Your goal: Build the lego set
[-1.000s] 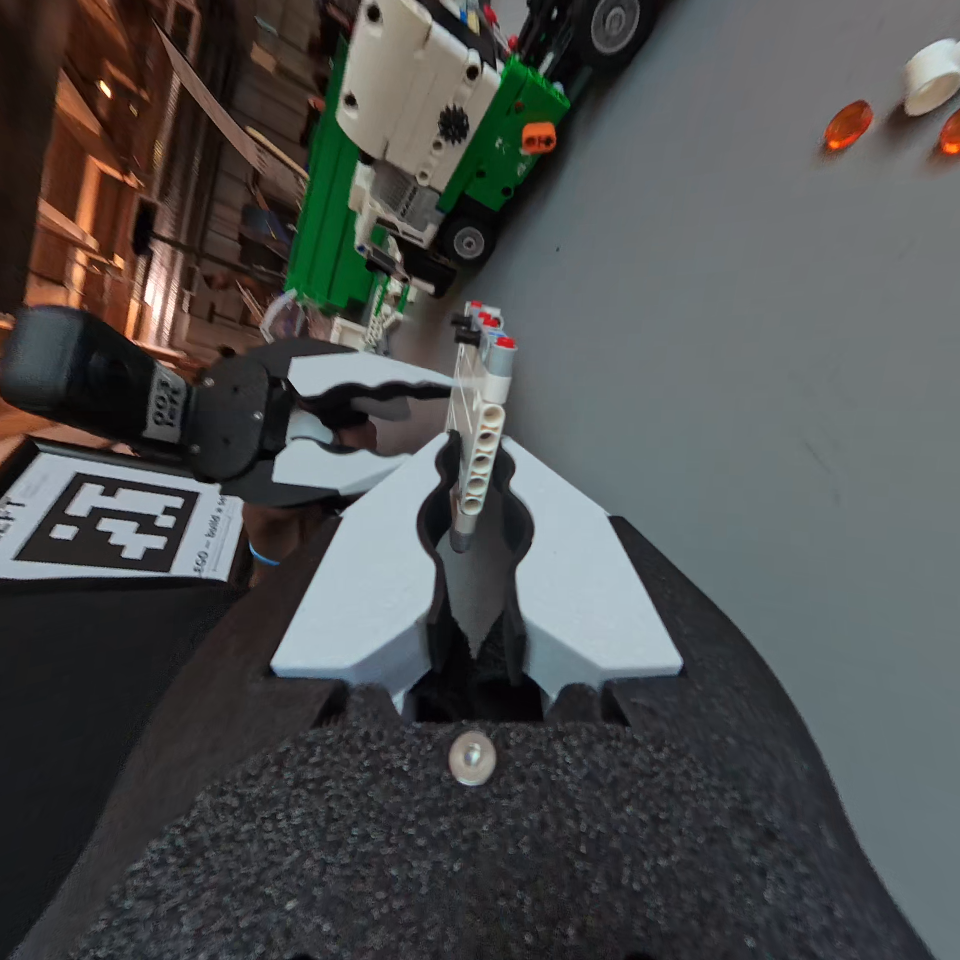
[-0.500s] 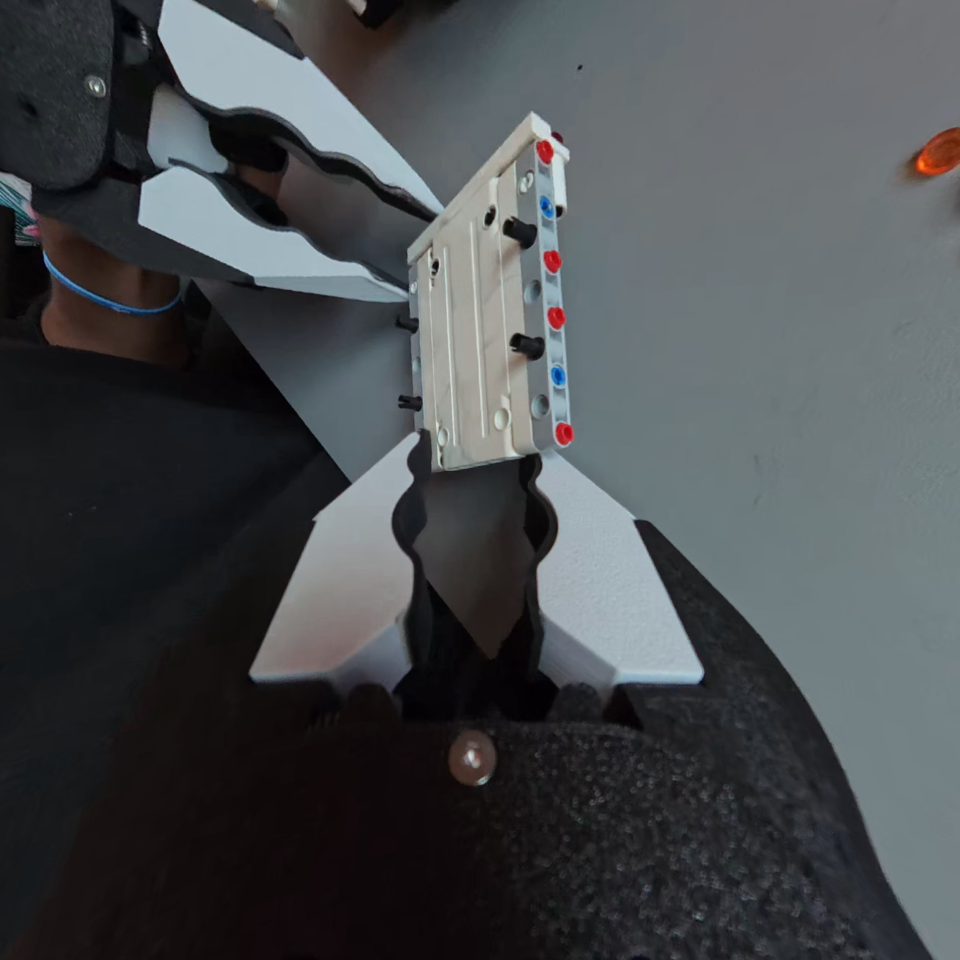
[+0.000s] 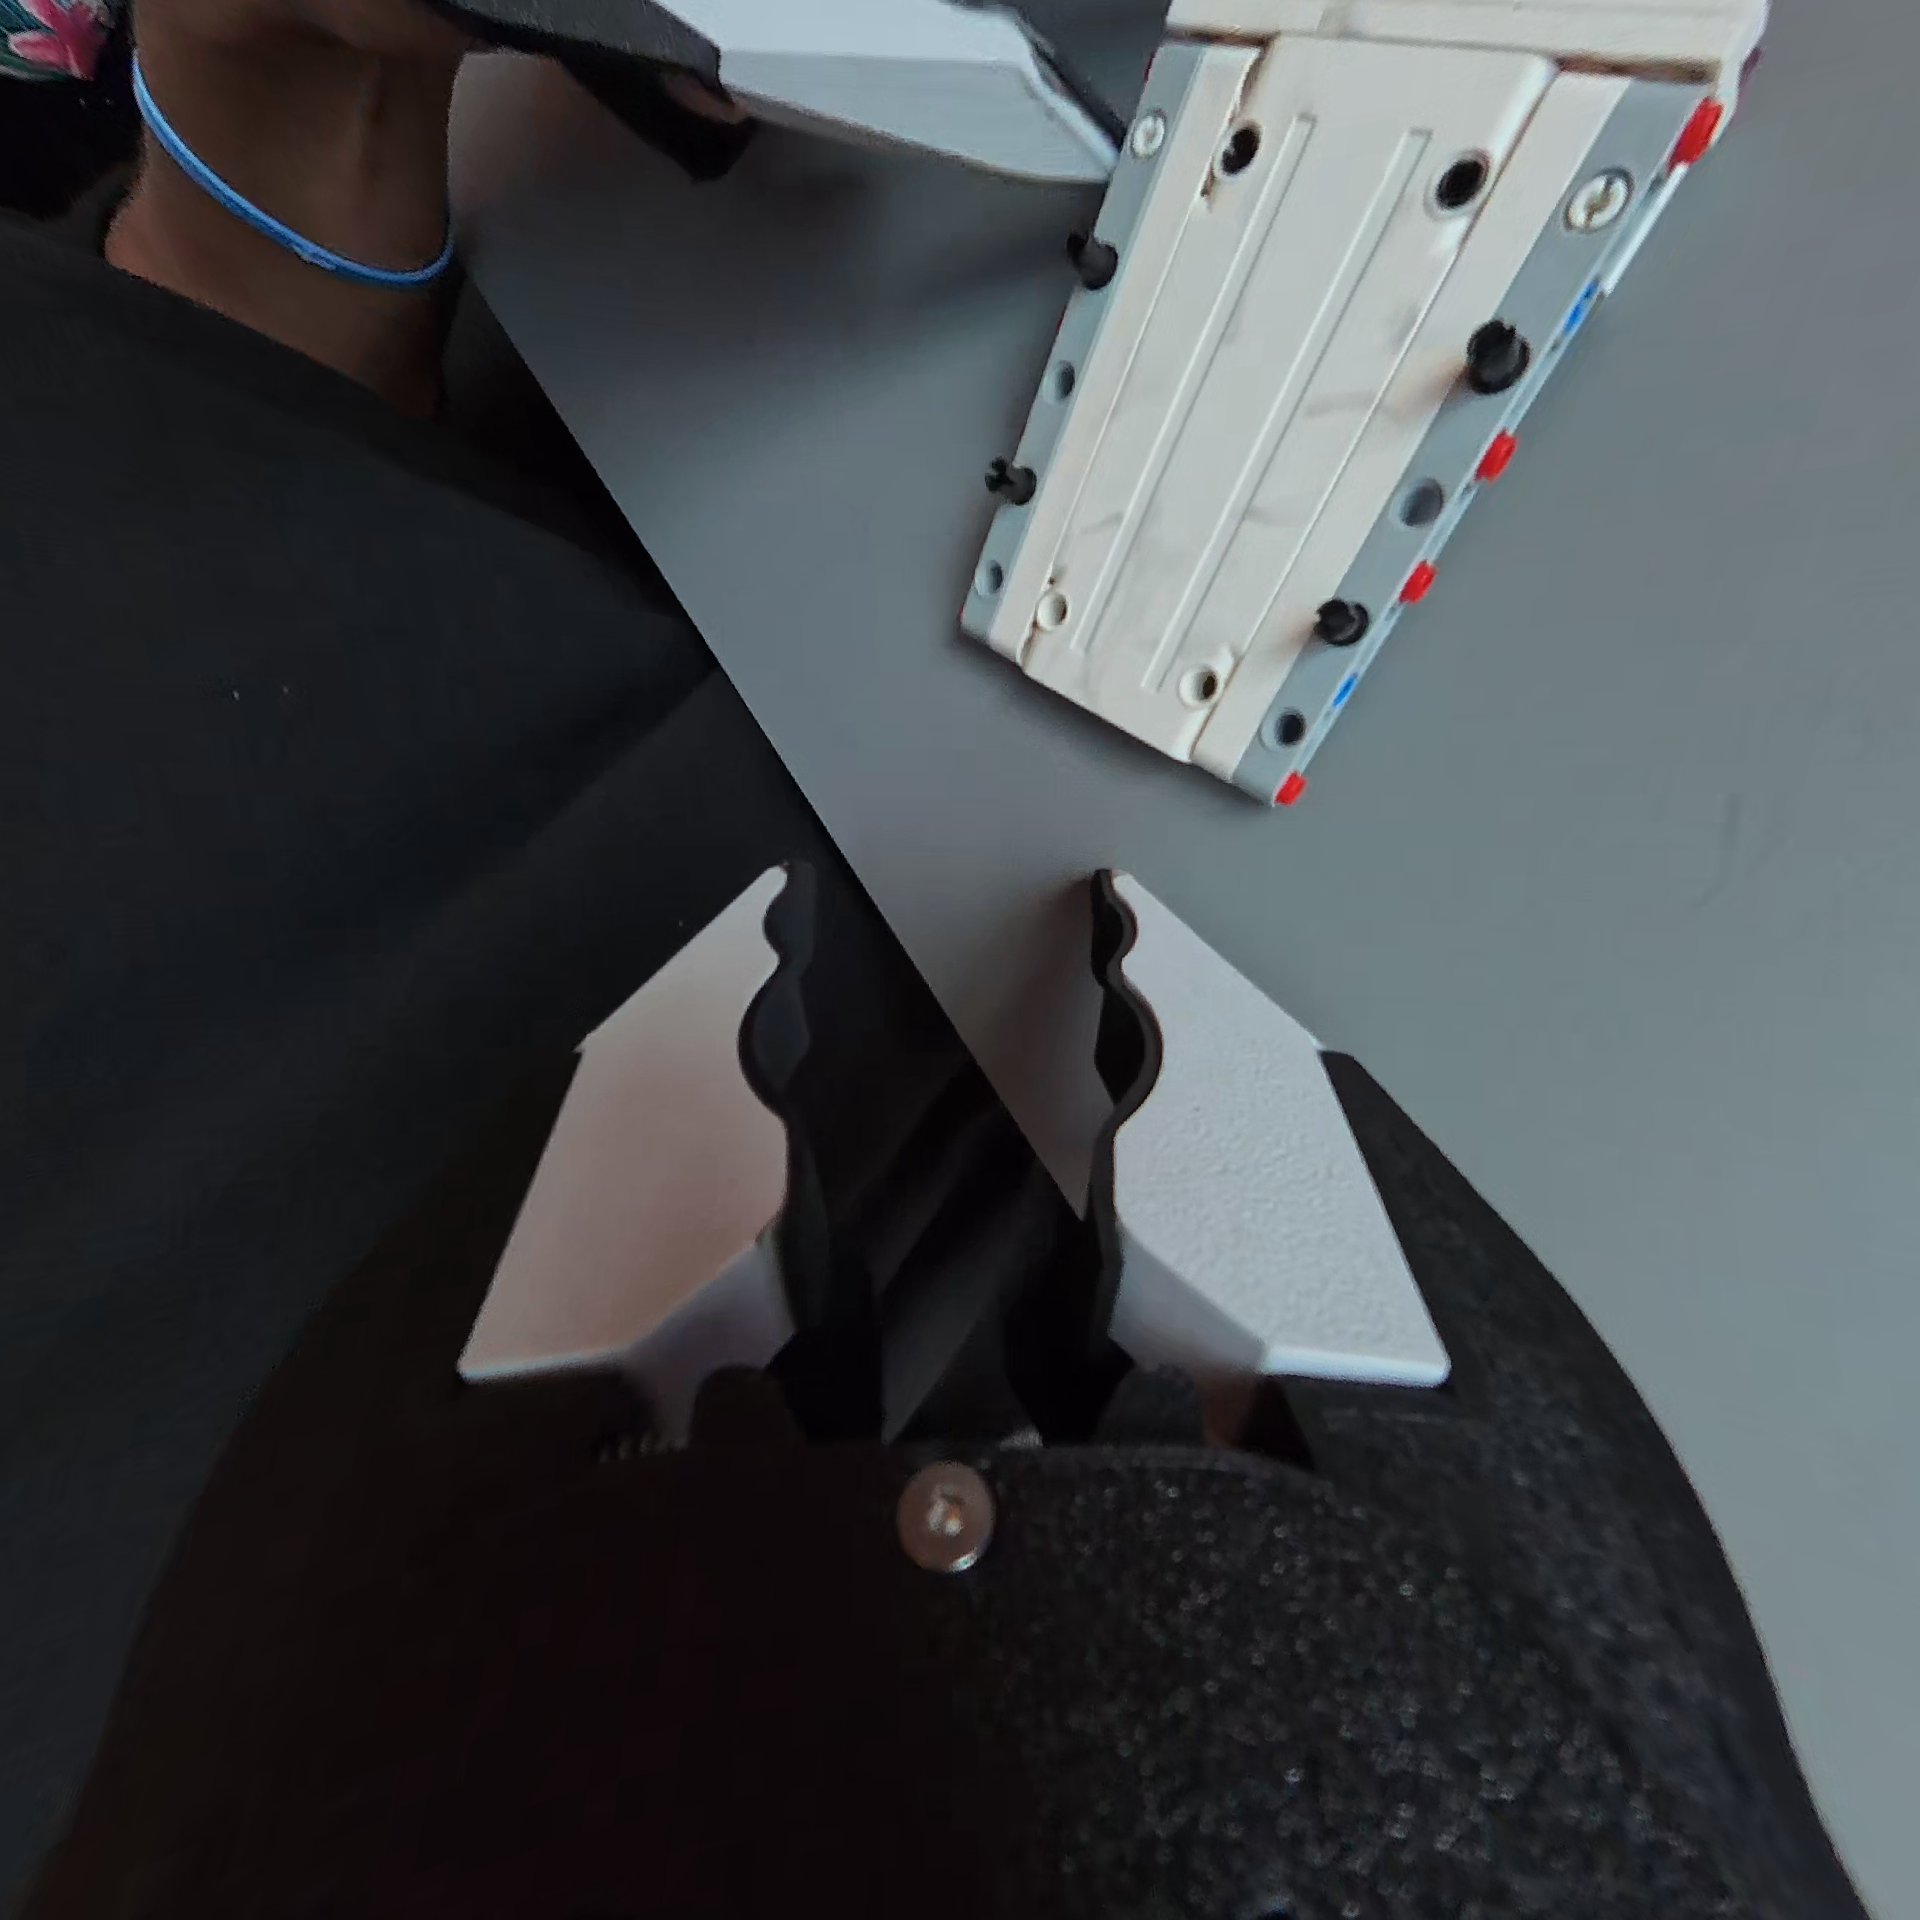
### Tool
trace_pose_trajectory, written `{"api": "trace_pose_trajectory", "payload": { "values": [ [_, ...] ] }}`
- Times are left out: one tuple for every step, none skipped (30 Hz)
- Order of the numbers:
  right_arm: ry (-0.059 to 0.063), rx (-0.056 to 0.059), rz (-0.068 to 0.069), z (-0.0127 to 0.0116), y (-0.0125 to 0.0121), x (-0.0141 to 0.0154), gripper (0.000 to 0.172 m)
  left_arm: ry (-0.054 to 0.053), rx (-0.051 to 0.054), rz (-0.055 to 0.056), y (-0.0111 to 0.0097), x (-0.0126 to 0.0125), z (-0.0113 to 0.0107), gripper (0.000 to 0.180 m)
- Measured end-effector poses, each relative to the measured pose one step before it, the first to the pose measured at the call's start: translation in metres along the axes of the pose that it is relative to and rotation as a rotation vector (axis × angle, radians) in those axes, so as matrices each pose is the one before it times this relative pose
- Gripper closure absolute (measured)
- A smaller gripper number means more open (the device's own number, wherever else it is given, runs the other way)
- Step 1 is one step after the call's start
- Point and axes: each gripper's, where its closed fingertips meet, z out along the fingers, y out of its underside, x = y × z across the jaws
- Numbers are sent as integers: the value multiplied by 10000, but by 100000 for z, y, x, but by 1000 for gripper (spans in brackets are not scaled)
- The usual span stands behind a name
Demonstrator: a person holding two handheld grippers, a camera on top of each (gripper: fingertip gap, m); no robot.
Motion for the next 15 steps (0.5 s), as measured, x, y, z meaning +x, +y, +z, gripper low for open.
{"api": "trace_pose_trajectory", "payload": {
  "values": [
    [115, -110, -93, -582, 426, 294, 118, -91, 98, -118, -80, -20, -231, 156],
    [249, 134, -101, -795, 49, 571, 118, -22, 49, -132, -8, 90, -348, 156],
    [333, 393, -84, -906, -404, 782, 119, -87, 63, -139, -65, 31, -507, 156],
    [345, 568, -54, -920, -820, 864, 120, -71, 144, -121, -300, 80, -725, 155],
    [383, 771, -83, -893, -1295, 884, 123, 69, 251, -120, -644, 272, -949, 155],
    [436, 1022, -202, -809, -1800, 873, 125, 167, 393, -155, -1141, 370, -1177, 155],
    [387, 1185, -329, -580, -2139, 765, 125, 231, 497, -160, -1605, 360, -1339, 154],
    [415, 1198, -401, -240, -2185, 863, 123, 337, 467, -106, -1875, 376, -1339, 153],
    [632, 980, -431, 150, -1881, 1260, 120, 395, 298, -52, -1884, 312, -1207, 151],
    [717, 564, -474, 483, -1285, 1394, 120, 258, 4, 0, -1627, -89, -935, 150],
    [654, 397, -440, 726, -958, 1307, 120, -148, -221, 90, -1387, -923, -691, 150],
    [591, 409, -296, 830, -826, 1179, 121, -560, -203, 251, -1407, -1796, -451, 150],
    [552, 419, -62, 792, -689, 1066, 126, -694, -172, 398, -1403, -2246, -40, 150],
    [421, 477, 175, 713, -623, 853, 131, -607, -371, 399, -1031, -2306, 549, 145],
    [69, 485, 217, 622, -575, 369, 133, -337, -674, 394, -516, -1905, 1178, 136]
  ]
}}
